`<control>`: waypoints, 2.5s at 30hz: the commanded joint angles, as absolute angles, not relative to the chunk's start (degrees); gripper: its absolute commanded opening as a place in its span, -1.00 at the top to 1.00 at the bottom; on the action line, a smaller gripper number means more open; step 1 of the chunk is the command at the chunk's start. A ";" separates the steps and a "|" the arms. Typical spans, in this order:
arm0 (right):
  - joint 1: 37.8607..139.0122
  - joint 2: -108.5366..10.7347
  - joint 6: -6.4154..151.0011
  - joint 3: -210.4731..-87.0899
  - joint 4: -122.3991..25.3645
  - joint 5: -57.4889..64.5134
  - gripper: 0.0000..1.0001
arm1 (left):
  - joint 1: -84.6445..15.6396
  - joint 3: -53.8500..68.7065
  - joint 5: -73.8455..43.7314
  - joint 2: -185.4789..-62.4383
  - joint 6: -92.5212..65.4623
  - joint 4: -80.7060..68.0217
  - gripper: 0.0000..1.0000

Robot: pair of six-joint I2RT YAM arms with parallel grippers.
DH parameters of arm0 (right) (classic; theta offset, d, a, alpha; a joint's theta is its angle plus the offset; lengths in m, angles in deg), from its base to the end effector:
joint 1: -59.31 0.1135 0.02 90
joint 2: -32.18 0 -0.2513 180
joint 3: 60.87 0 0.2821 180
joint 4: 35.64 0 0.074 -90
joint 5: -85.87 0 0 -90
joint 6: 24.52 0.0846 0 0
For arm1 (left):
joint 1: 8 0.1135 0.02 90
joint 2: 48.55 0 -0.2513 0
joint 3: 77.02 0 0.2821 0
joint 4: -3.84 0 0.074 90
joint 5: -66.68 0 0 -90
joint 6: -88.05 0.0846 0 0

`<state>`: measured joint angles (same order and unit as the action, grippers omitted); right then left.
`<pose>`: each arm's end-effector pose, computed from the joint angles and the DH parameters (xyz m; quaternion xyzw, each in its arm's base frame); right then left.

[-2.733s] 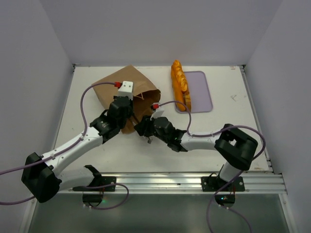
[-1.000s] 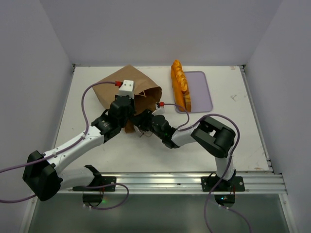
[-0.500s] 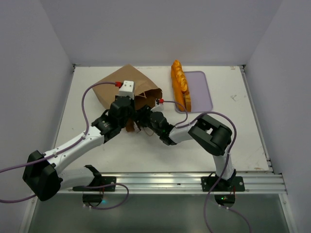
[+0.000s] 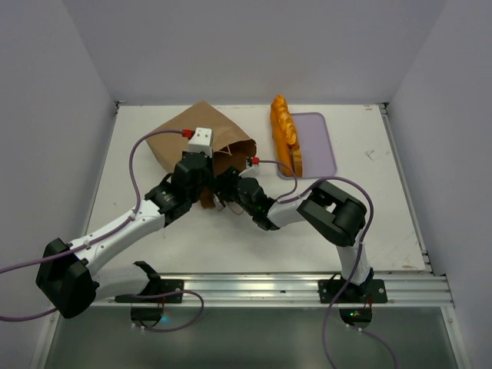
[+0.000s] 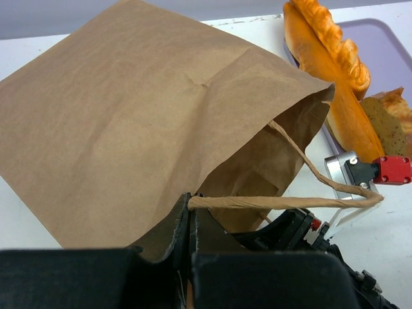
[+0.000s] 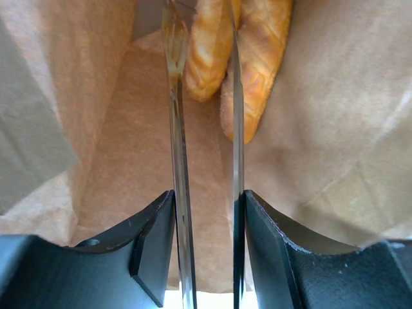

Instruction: Take the fake bread out of the paper bag

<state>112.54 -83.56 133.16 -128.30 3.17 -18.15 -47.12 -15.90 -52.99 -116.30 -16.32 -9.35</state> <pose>0.2982 0.3648 0.1034 0.1735 0.7416 0.5120 0.3973 0.2932 -0.1844 0.2635 0.0257 0.8041 -0.0630 0.5905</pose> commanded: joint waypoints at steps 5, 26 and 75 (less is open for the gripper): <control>112.31 -80.06 132.19 -126.94 5.08 -21.79 0.00 | -47.03 -16.14 -52.85 -115.09 -17.15 -4.93 1.00; 112.31 -80.14 131.39 -128.34 6.04 -21.27 -0.04 | -47.03 -15.70 -52.85 -115.00 -16.80 -5.28 1.00; 112.22 -87.70 133.24 -136.61 1.74 -16.96 -0.03 | -47.03 -15.26 -53.29 -114.65 -16.28 -5.90 1.00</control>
